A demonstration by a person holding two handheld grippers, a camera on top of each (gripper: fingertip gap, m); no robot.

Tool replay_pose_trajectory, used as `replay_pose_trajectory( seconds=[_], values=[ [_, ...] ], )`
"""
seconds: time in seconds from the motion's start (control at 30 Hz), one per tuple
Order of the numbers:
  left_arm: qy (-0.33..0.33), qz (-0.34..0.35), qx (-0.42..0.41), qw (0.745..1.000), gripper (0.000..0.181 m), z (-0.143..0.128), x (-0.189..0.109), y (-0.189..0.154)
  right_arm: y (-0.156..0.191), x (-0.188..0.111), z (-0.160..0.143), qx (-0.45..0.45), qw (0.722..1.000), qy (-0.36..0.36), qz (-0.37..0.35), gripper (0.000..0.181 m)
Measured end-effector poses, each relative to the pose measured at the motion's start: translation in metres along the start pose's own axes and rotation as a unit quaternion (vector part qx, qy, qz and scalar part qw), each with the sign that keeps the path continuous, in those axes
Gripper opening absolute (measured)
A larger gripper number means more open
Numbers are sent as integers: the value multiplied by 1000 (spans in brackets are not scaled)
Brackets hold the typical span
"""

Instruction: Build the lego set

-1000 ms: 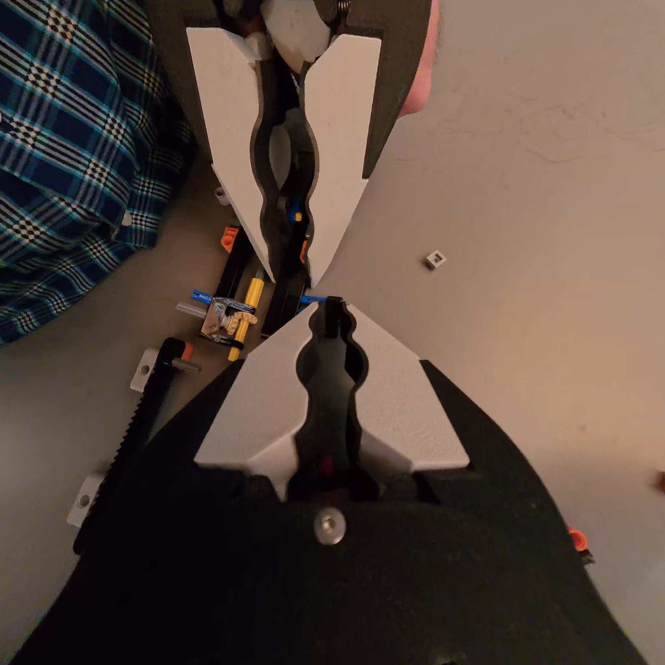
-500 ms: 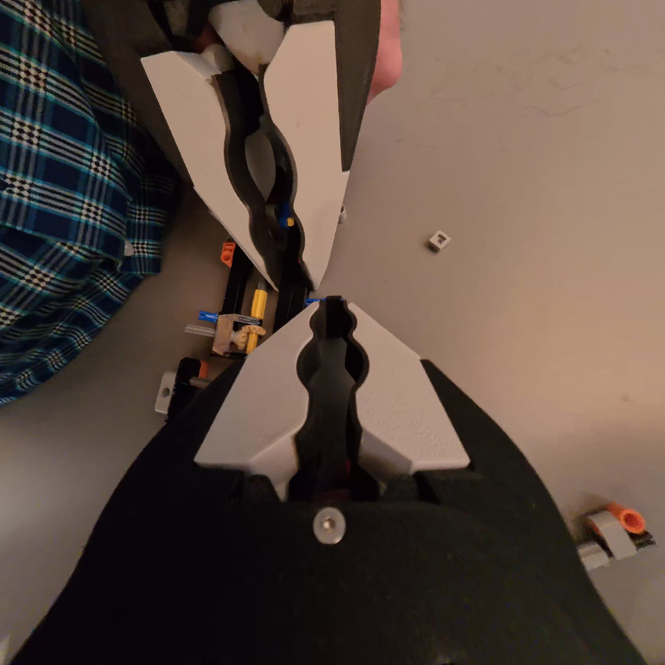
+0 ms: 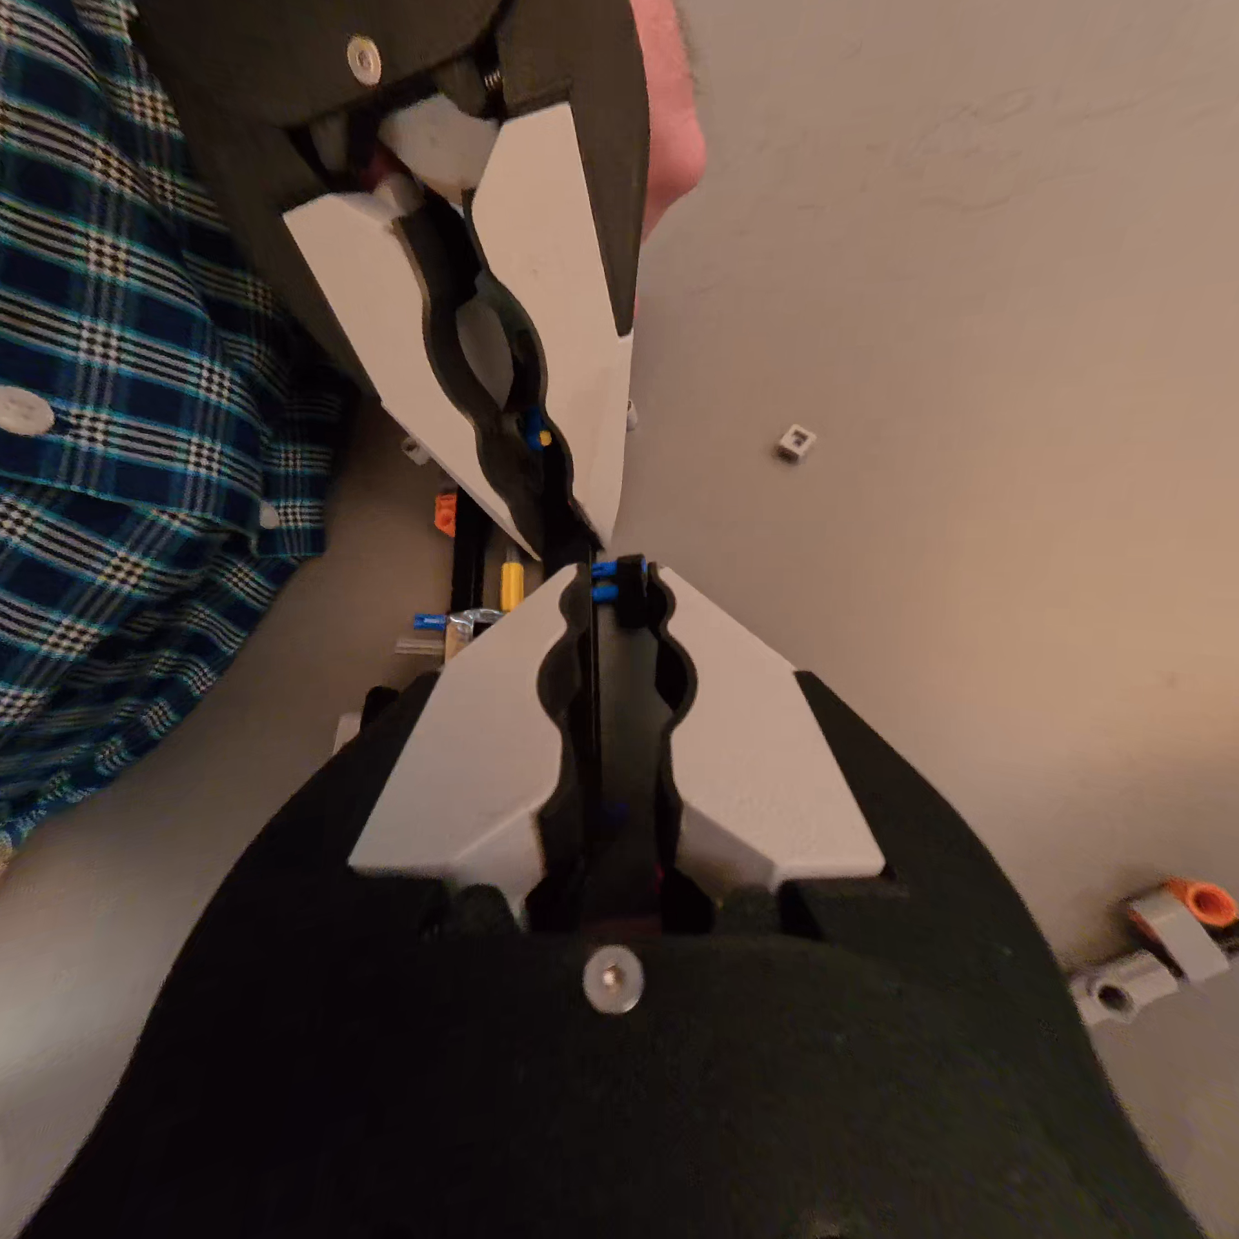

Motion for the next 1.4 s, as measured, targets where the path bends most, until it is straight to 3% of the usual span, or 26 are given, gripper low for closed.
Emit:
replay_pose_trajectory(
  seconds=[0.03,0.13,0.3,0.5,0.83,1.07,1.1,1.4],
  values=[
    [-1,0,-1,1000,16,0,0,0,0,-1,-2,-5,1000,8,-6,19],
    [-2,2,-6,1000,15,0,1,1,6,1,-4,-28,999,34,-21,32],
    [-3,4,-7,1000,15,-1,1,2,9,5,-6,-59,996,47,-42,31],
    [0,33,2,999,36,-1,1,8,9,6,-7,-72,995,56,-46,31],
    [6,-11,45,999,32,3,5,9,9,7,-9,-76,995,47,-44,30],
    [12,-7,44,999,28,4,6,12,8,7,-10,-87,994,46,-47,28],
    [12,-8,45,999,21,4,7,11,9,8,-11,-86,994,46,-43,21],
    [11,0,29,1000,21,4,8,15,5,6,-12,-69,996,36,-54,22]
  ],
)
Point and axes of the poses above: each gripper's, where its closed fingertips meet, x out along the fingers, z out of its top, y = z × x across the jaws, the point moved 7 cm from there along -x, back along the fingers, and after that the axes turned 2 degrees about x, right-handed, at the moved point
